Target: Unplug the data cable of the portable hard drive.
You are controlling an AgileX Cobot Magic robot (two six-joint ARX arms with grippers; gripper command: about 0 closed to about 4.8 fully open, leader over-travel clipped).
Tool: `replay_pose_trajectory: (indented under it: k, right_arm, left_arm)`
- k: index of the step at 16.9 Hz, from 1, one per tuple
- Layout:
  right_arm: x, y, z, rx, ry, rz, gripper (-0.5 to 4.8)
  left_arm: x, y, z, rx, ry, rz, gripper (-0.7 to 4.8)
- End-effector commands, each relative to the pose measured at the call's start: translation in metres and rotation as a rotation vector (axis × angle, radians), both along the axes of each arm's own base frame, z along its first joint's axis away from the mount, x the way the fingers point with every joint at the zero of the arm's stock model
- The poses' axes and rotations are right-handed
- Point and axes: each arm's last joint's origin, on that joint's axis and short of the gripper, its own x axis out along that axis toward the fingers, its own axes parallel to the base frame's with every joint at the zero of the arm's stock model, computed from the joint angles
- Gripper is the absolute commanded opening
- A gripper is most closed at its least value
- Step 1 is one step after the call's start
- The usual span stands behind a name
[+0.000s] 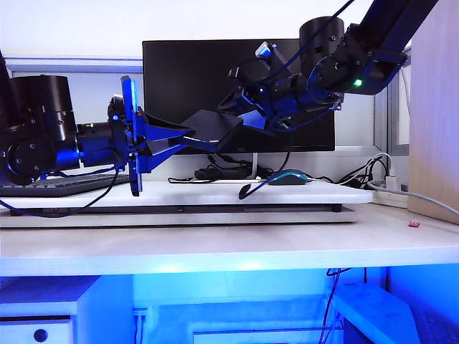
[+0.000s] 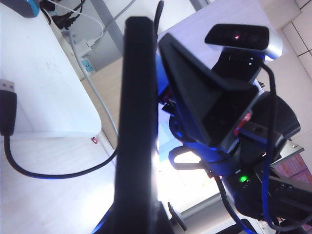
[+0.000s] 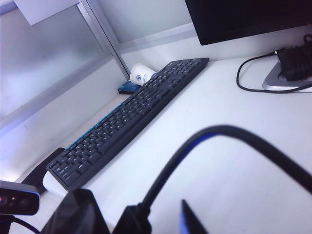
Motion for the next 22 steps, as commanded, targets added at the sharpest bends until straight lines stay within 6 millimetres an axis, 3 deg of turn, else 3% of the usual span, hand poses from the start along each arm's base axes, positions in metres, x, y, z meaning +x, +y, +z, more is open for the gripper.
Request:
replay_pose_trajectory:
  k: [1,6,8,10,13,17,22]
  right_arm:
    - [-0.003,0.006,0.005,0.01,-0.024,0.013,-0.06]
    - [0.004,-0.007,0.007,-0.027,-0.085,-0.17,-0.06]
    - [0.009,-0.017,0.01,-0.035,-0.125,-0.235,-0.05]
    - [0.017,-0.041,0.013,-0.026,-0.149,-0.314,-0.06]
    - [0.034,-0.064,0.044,-0.02,-0.184,-0.344,-0.06]
    - [0.041,-0.07,0.067,-0.027,-0.229,-0.362,-0.06]
    - [0.046,-0.079,0.07,-0.052,-0.248,-0.384,-0.06]
  left_arm:
    - [0.0,0.0,0.006,-0.009,-0.044,-0.002,-0.05]
    - [0.0,-0.001,0.004,-0.009,0.006,-0.018,-0.05]
    - [0.0,-0.001,0.0,0.01,0.033,-0.051,-0.05]
    - [0.0,-0.002,-0.002,0.022,0.051,-0.082,-0.05]
    - [-0.001,-0.002,-0.002,0.027,0.057,-0.095,-0.05]
    - [-0.001,-0.001,-0.003,0.034,0.057,-0.107,-0.05]
    - [-0.001,-0.002,-0.004,0.038,0.054,-0.093,-0.05]
